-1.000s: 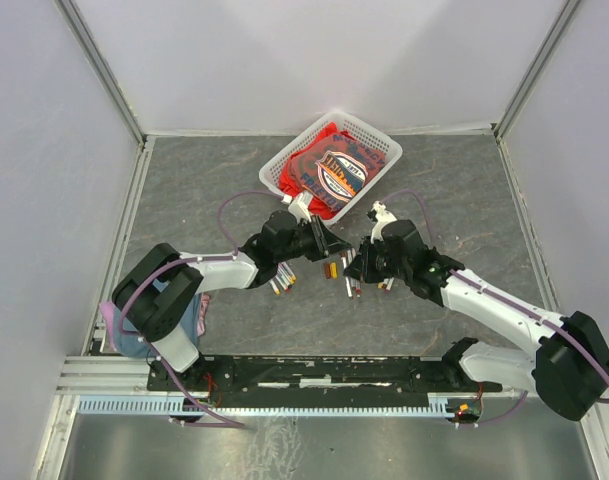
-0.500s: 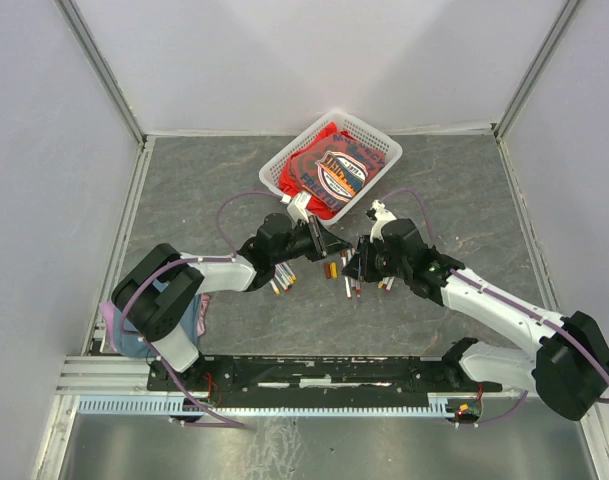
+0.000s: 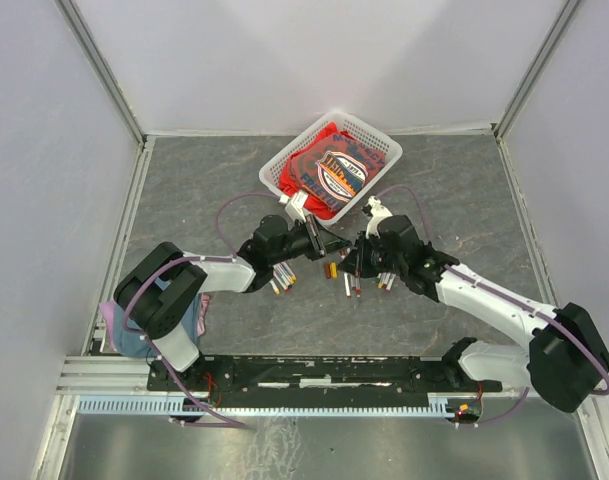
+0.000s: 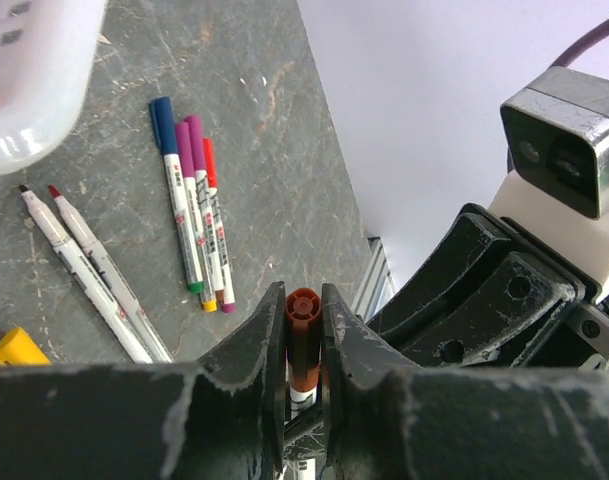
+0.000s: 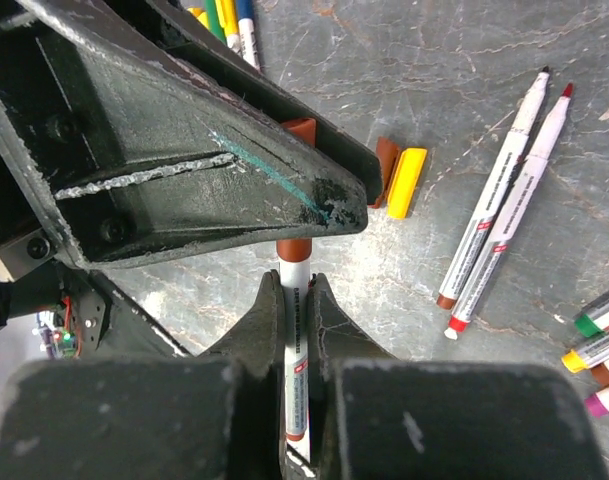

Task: Open the pen caps

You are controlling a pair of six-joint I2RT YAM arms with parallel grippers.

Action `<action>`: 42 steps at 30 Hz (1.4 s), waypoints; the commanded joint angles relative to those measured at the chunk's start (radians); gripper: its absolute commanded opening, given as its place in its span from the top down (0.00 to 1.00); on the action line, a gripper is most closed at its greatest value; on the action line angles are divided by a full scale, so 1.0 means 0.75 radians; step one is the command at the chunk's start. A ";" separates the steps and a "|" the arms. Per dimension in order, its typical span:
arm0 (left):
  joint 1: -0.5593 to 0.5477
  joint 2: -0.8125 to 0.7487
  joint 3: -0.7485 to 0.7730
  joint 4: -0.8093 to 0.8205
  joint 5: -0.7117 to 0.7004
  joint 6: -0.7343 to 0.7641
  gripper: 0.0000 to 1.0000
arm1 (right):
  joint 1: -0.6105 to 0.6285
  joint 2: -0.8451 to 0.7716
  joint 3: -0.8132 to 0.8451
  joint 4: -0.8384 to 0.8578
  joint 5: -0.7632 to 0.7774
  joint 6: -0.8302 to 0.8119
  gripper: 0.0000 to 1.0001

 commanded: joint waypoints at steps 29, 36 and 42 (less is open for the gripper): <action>0.094 -0.011 -0.030 0.407 -0.221 0.202 0.97 | -0.142 -0.032 -0.086 0.242 -0.343 0.097 0.99; 0.107 -0.026 -0.004 0.321 -0.216 0.208 0.97 | -0.183 -0.058 -0.123 0.276 -0.401 0.086 0.99; 0.114 -0.073 0.067 -0.058 -0.457 0.124 0.97 | -0.130 -0.049 -0.051 0.001 -0.111 -0.092 0.99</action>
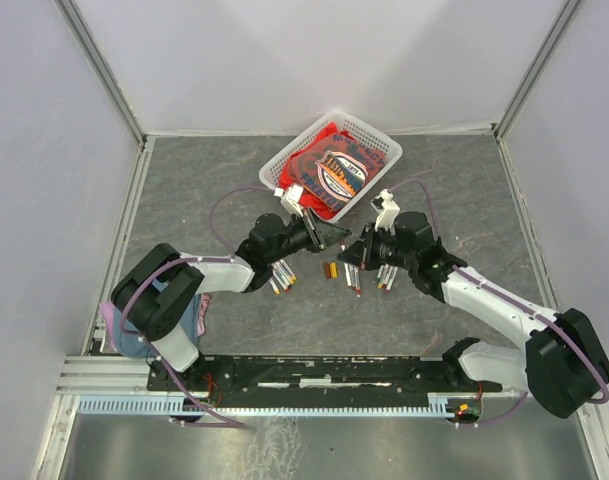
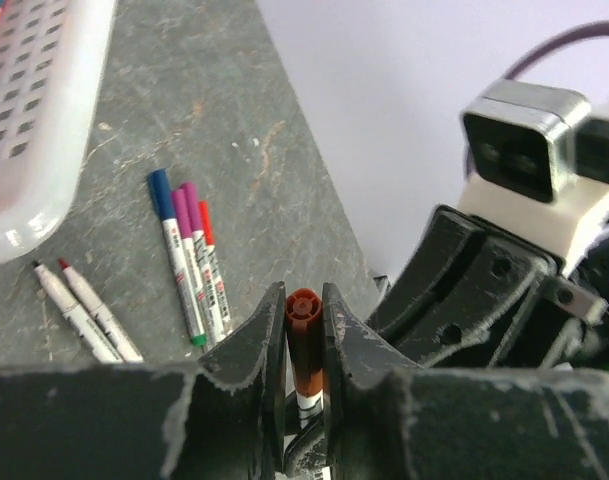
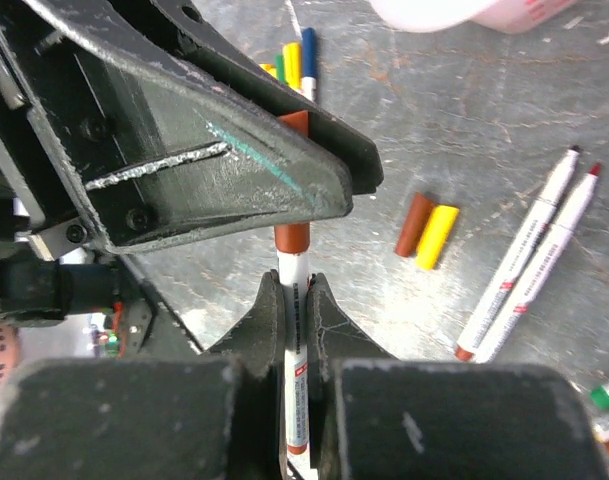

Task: Open the pen caps

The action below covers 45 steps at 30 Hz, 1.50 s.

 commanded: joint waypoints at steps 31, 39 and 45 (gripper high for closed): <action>-0.109 -0.114 0.100 -0.946 -0.717 0.271 0.90 | 0.149 0.310 0.330 -0.614 0.785 -0.093 0.91; -0.116 -0.016 0.121 -0.930 -0.657 0.261 0.84 | 0.103 0.392 0.326 -0.553 0.739 -0.075 0.86; -0.116 0.054 0.144 -0.901 -0.607 0.246 0.81 | 0.094 0.437 0.333 -0.525 0.717 -0.075 0.84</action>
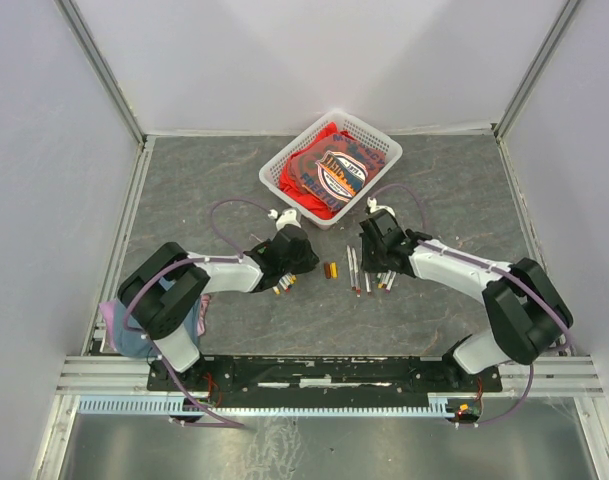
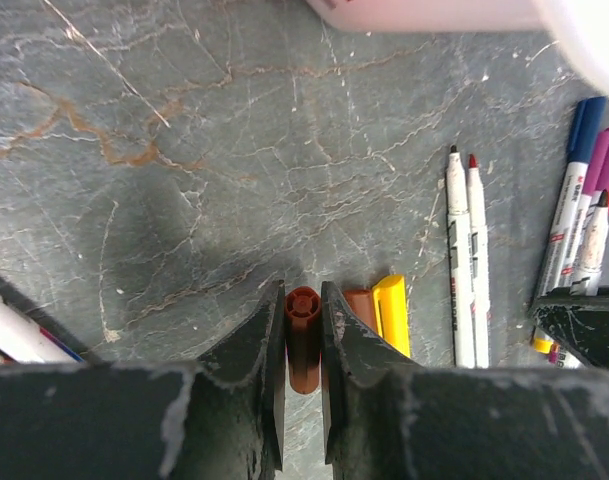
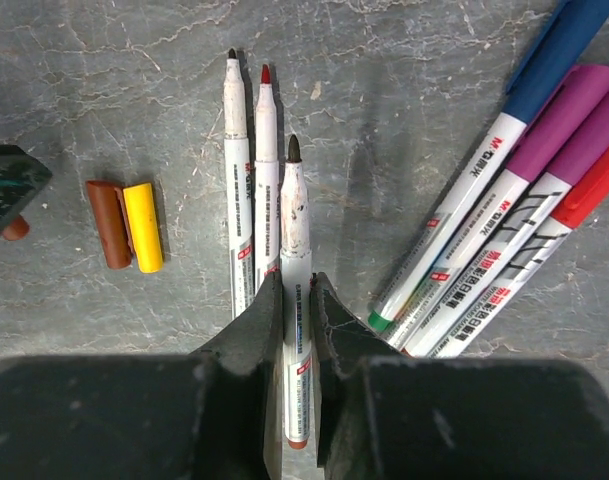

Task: Open the pen caps

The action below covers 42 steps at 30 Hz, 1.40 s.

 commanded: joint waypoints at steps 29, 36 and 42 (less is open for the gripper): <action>-0.009 0.055 0.056 0.074 0.081 0.008 0.62 | -0.034 0.140 0.091 0.122 -0.028 0.027 0.70; -0.009 0.020 0.044 0.077 0.066 0.008 0.62 | -0.034 0.025 0.080 0.050 0.035 0.030 0.70; -0.010 -0.025 0.033 0.081 0.057 0.008 0.62 | -0.039 -0.098 0.069 -0.067 0.162 0.075 0.65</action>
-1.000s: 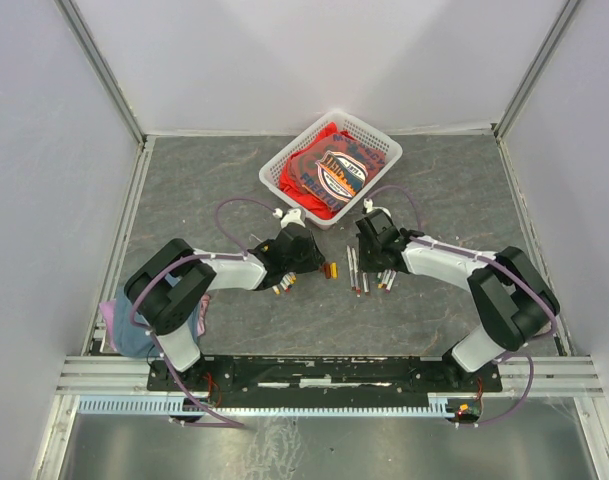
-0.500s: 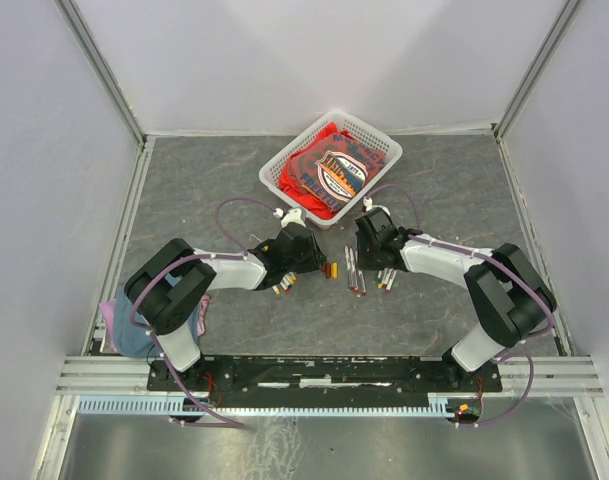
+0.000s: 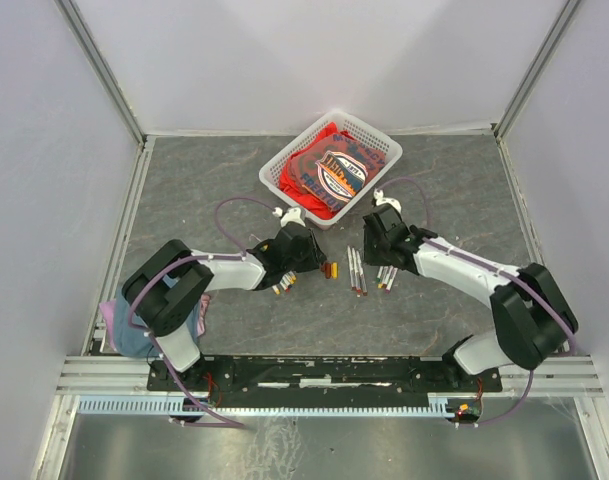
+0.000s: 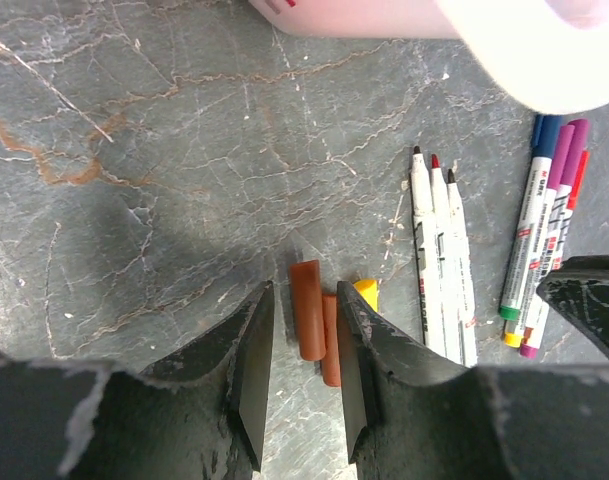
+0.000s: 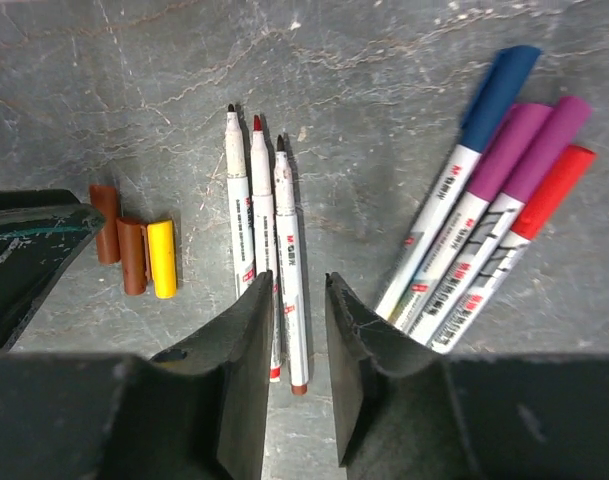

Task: Open the pen caps

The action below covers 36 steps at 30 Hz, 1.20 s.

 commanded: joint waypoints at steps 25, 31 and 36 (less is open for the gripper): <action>-0.018 -0.197 -0.060 0.092 -0.010 0.020 0.61 | -0.208 -0.163 -0.133 -0.179 0.191 0.153 0.61; -0.020 -0.203 -0.067 0.100 -0.003 0.017 0.61 | -0.221 -0.115 -0.148 -0.139 0.160 0.159 0.62; -0.020 -0.200 -0.066 0.103 -0.001 0.018 0.61 | -0.224 -0.093 -0.153 -0.110 0.150 0.163 0.63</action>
